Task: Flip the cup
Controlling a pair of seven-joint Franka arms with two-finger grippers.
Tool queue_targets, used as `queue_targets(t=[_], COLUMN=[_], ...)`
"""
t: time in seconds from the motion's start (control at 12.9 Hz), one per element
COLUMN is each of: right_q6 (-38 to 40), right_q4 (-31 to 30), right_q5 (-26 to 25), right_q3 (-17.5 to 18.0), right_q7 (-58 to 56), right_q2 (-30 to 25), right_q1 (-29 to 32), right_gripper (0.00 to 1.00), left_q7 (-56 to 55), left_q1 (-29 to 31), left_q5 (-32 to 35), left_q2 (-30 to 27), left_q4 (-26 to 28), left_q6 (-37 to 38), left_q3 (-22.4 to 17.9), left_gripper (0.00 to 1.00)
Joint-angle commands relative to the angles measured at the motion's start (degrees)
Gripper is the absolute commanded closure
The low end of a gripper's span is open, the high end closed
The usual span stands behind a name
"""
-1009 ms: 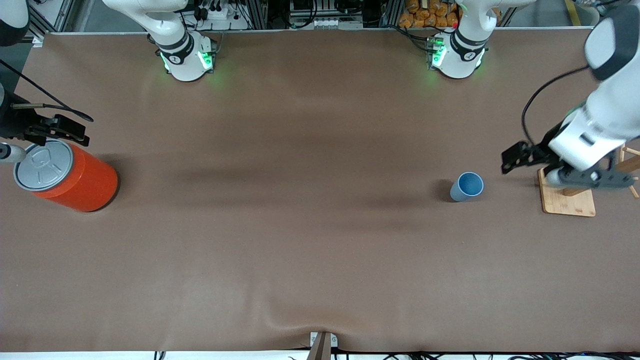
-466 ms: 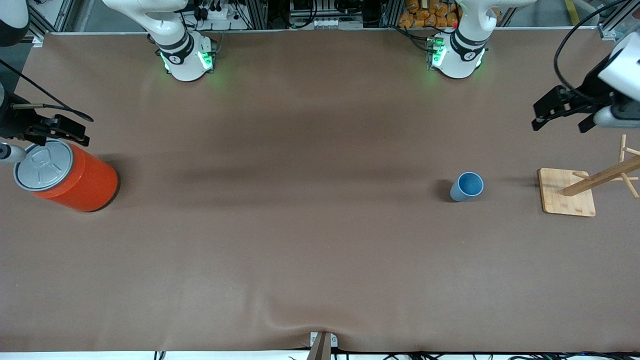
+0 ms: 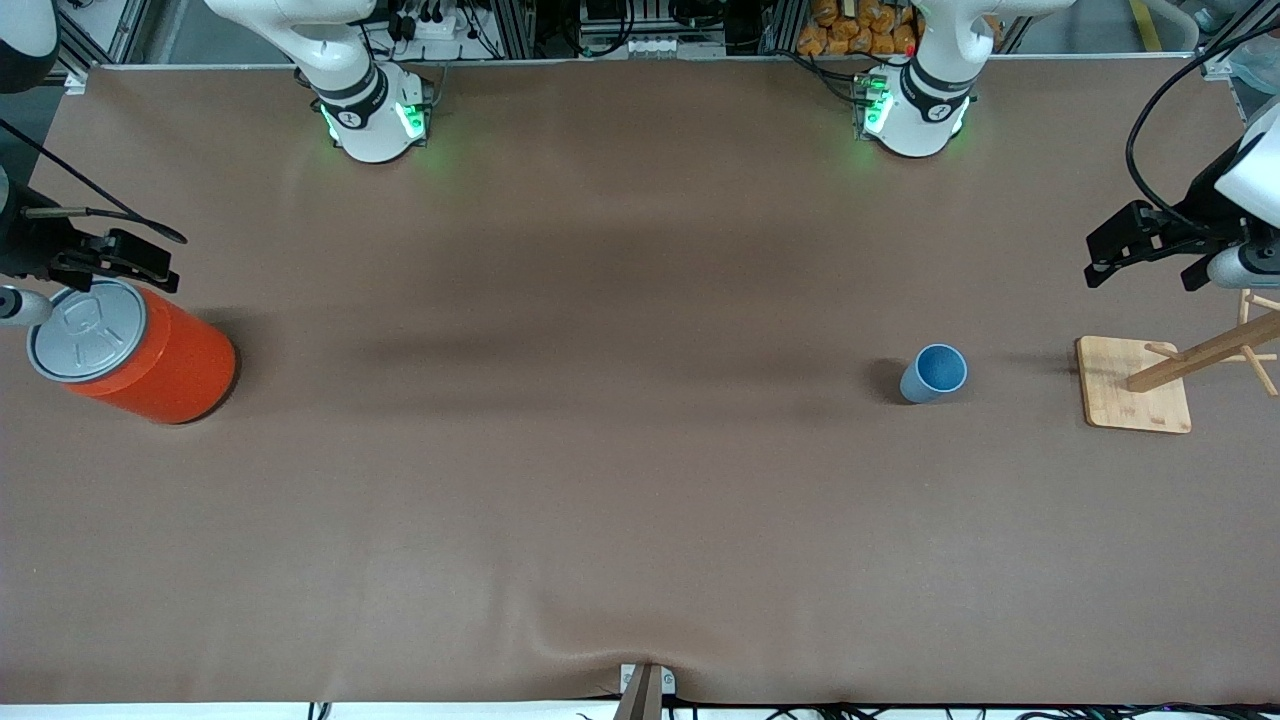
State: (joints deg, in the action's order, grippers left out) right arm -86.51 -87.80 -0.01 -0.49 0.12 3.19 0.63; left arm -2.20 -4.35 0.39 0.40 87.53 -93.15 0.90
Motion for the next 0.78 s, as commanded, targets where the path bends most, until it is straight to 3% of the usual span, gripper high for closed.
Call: queue_targets(t=[0.0,0.7], right_q6=[-0.06,-0.06], right_q4=[-0.27,-0.27], right_q5=[0.62,0.62], right_q3=[-0.21,-0.21], right_q7=[0.06,0.06], right_q2=[-0.38,-0.38], right_q1=[-0.10,-0.10], right_gripper=[0.00,0.00], left_q7=[-0.08,-3.50], left_q1=[-0.49,-0.40], left_q5=[1.01,0.49], left_q2=[0.39,0.31], left_q4=[-1.75,-1.57], left_q6=[1.83,2.27], left_q3=[-0.64,-0.64], left_gripper=[0.00,0.00])
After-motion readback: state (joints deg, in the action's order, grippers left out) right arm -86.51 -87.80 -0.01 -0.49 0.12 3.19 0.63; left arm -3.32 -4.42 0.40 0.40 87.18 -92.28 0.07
